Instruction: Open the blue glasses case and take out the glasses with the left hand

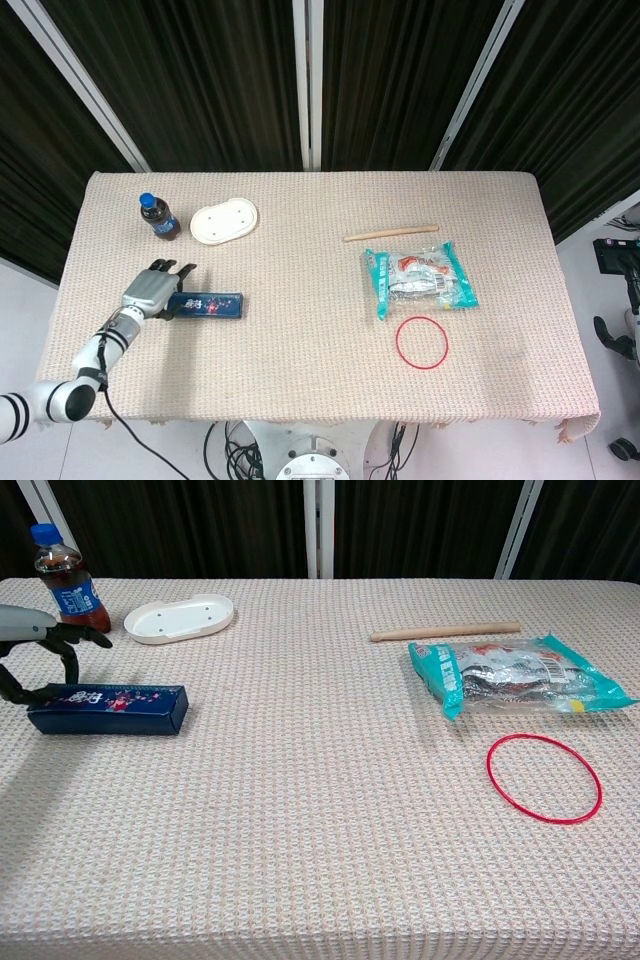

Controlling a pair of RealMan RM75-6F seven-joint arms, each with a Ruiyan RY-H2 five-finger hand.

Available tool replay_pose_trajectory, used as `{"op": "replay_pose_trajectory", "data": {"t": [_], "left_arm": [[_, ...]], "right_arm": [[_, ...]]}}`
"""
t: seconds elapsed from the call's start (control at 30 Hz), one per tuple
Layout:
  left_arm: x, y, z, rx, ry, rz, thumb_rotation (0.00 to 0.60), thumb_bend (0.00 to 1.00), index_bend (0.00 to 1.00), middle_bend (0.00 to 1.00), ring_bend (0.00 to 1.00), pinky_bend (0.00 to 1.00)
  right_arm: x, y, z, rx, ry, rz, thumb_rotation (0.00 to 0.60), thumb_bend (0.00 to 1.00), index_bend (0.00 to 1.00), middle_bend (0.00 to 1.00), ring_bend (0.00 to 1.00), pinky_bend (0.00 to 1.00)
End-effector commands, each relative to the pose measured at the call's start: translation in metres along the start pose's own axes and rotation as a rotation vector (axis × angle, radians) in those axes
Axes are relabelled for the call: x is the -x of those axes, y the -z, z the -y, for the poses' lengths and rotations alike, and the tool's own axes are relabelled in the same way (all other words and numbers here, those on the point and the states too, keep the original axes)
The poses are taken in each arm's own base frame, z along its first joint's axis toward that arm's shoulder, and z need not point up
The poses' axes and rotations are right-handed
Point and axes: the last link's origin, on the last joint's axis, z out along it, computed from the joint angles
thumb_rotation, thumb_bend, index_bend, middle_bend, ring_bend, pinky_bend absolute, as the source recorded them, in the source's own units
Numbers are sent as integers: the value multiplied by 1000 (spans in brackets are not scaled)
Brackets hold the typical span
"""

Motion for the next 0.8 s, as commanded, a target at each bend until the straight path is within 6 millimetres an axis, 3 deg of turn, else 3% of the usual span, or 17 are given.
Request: {"op": "replay_pose_trajectory", "data": {"t": [0.03,0.13,0.33,0.63,0.8], "left_arm": [[1,5,-1,8,7,16,600,471,0,349,0,57],[0,8,-4,21,5,7,600,473,0,333,0,57],[-5,13,-12,51,28,-23,600,453,0,197,0,59],[3,34,-21,102,-83,-38,600,425,71,188,0,64],[9,36,-21,100,-125,-83,600,420,79,180,0,64]], "right_arm": [[-1,0,0,1,1,-2,600,294,0,0,0,0],[-1,0,-1,2,0,-2,600,294,0,0,0,0],[0,1,-2,5,-1,0,600,296,0,0,0,0],[0,0,-3,6,-2,-2,600,296,0,0,0,0],[-5,0,-3,6,-7,-18,600,296,0,0,0,0]]}}
